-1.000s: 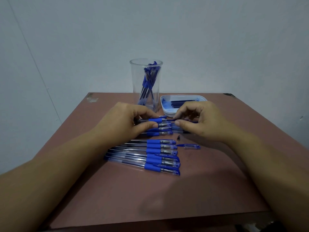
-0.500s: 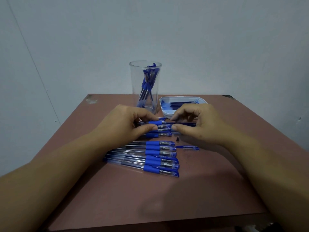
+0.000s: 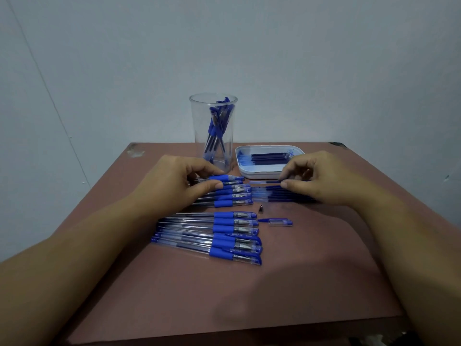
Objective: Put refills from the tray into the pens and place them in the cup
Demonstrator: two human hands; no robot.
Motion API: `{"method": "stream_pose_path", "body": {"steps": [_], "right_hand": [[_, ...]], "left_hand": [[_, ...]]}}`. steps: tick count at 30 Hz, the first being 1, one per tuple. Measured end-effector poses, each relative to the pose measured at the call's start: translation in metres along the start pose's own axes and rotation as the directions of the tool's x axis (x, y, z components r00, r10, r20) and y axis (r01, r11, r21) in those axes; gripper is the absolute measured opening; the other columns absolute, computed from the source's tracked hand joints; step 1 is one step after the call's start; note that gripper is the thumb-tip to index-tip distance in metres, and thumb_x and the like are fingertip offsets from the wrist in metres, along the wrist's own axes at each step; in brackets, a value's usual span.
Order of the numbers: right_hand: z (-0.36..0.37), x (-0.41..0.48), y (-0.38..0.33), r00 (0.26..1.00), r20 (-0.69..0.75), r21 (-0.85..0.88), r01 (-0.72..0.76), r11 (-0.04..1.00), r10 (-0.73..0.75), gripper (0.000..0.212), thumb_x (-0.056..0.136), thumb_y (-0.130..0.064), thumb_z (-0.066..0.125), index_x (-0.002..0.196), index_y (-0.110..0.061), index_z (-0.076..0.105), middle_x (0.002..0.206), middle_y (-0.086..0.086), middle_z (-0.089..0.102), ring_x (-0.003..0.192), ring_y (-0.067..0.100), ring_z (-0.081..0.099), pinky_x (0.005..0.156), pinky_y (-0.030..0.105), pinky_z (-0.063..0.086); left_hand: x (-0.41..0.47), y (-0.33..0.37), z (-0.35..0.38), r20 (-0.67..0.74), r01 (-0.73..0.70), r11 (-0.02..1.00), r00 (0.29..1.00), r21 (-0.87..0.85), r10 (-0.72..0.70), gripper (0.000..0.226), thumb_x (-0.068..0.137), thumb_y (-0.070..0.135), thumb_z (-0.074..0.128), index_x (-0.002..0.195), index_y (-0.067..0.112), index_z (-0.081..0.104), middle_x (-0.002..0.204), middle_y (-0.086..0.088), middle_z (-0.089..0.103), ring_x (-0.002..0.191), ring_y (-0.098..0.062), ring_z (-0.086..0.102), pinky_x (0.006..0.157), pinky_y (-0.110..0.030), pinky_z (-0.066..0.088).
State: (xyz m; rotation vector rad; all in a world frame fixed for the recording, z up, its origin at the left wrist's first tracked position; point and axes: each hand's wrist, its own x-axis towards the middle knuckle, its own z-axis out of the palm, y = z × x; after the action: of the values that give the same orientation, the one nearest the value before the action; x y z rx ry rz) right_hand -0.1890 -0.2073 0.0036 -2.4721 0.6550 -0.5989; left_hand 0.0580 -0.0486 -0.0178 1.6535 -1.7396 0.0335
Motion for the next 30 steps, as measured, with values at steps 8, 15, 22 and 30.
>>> {"method": "stream_pose_path", "body": {"steps": [8,15,22,30], "right_hand": [[-0.002,0.002,0.013,0.988,0.095,-0.104,-0.109,0.989,0.119,0.009,0.083,-0.023,0.075,0.083,-0.031,0.071,0.082,-0.006,0.070,0.069,0.002,0.059,0.063,0.010,0.045],[-0.002,0.001,0.009,0.990,0.093,-0.137,-0.096,0.986,0.110,0.014,0.084,-0.022,0.075,0.086,-0.035,0.070,0.084,-0.017,0.068,0.076,-0.010,0.058,0.065,0.005,0.041],[-0.010,0.005,-0.003,0.997,-0.060,-0.087,-0.051,0.995,0.046,0.006,0.084,-0.023,0.075,0.087,-0.027,0.073,0.084,-0.013,0.067,0.082,0.000,0.058,0.067,0.008,0.040],[-0.018,0.065,0.000,0.994,0.046,-0.208,-0.090,0.974,0.102,0.010,0.084,-0.023,0.075,0.089,-0.030,0.070,0.088,-0.015,0.067,0.085,0.000,0.061,0.073,0.014,0.045]], "left_hand": [[0.000,-0.003,0.002,-0.006,0.010,1.000,1.000,-0.007,-0.010,0.028,0.073,0.054,0.063,0.100,0.046,0.069,0.080,0.026,0.066,0.076,0.000,0.062,0.060,-0.008,0.045],[-0.001,-0.005,0.003,-0.023,0.012,1.000,1.000,-0.008,-0.013,0.033,0.072,0.056,0.062,0.099,0.040,0.073,0.078,0.023,0.068,0.074,-0.003,0.062,0.059,-0.008,0.044],[-0.002,-0.007,0.000,-0.017,0.033,0.999,0.999,-0.007,-0.033,0.021,0.078,0.047,0.068,0.098,0.043,0.072,0.078,0.022,0.069,0.074,-0.002,0.063,0.060,-0.009,0.046],[-0.002,-0.008,-0.003,-0.019,0.028,0.999,0.999,0.036,-0.027,0.023,0.080,0.045,0.069,0.101,0.039,0.073,0.080,0.025,0.067,0.075,0.001,0.062,0.061,-0.012,0.044]]}}
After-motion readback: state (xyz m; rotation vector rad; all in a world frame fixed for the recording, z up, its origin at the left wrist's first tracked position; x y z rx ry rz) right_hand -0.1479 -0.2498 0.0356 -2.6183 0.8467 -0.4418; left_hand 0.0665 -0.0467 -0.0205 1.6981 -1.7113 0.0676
